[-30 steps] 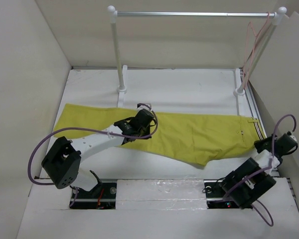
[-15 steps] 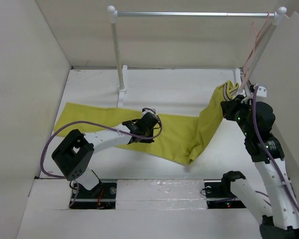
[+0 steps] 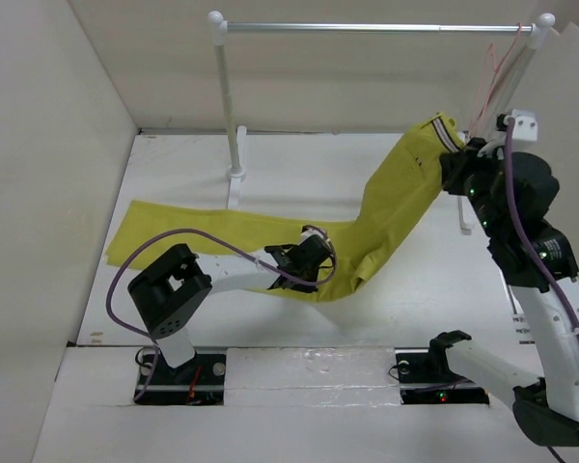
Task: Place the trousers on the hanger
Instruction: Fold the trousers at the center of the board, then pick up the hanger from the clothesline.
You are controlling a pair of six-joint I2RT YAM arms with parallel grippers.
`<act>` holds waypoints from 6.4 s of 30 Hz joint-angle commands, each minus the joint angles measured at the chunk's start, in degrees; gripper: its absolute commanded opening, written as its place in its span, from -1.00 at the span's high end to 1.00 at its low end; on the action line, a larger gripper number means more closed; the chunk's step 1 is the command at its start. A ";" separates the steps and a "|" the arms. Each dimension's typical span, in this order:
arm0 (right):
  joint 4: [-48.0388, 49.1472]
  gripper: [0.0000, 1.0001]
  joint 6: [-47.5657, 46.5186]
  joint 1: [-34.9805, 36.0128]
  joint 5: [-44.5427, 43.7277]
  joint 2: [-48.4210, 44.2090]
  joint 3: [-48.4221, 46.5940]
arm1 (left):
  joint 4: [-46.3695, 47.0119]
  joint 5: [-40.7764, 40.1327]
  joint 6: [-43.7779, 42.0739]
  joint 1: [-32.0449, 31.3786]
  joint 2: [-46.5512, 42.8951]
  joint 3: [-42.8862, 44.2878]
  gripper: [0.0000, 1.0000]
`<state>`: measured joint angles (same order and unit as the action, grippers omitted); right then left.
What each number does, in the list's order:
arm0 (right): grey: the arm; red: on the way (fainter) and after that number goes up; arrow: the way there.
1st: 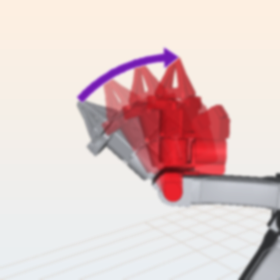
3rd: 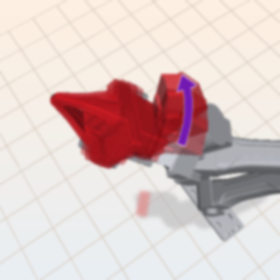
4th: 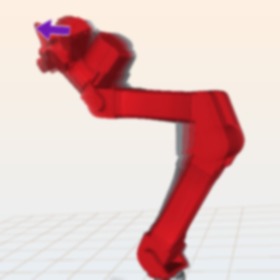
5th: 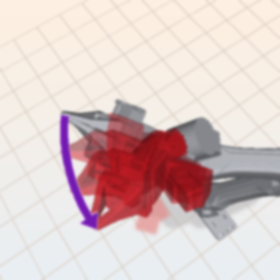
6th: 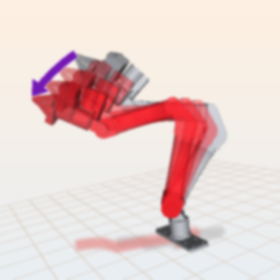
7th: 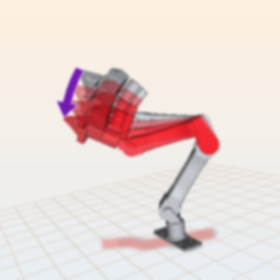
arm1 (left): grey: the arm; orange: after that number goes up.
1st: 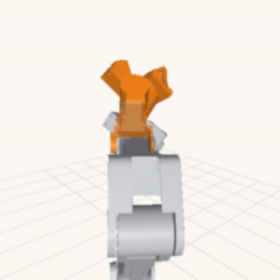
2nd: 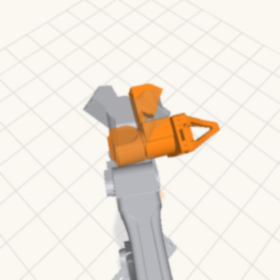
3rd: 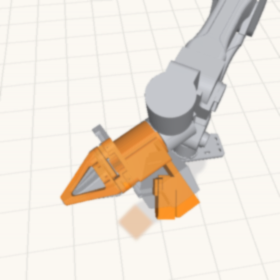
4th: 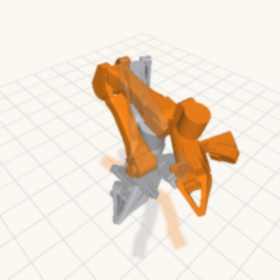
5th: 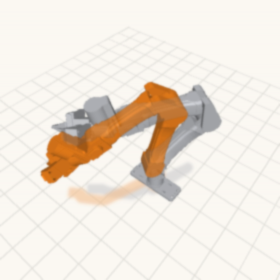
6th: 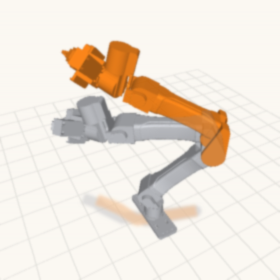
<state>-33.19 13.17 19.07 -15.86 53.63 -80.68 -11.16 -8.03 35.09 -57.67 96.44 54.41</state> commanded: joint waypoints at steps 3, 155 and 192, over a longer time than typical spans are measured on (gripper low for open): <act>4.19 1.00 -4.99 -10.77 7.84 1.30 -12.55 | 1.66 2.31 0.86 -3.84 5.06 5.33 1.00; 5.51 1.00 -31.36 -37.44 40.57 34.01 -18.98 | -1.67 12.51 -2.92 21.19 -18.57 8.16 0.20; 6.73 1.00 -24.70 -28.83 35.88 4.66 18.79 | -8.02 8.65 -4.95 5.29 13.42 72.60 -0.06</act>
<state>-28.95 -15.18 -10.83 17.17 61.41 -66.43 -22.92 3.44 28.60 -51.81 110.98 128.73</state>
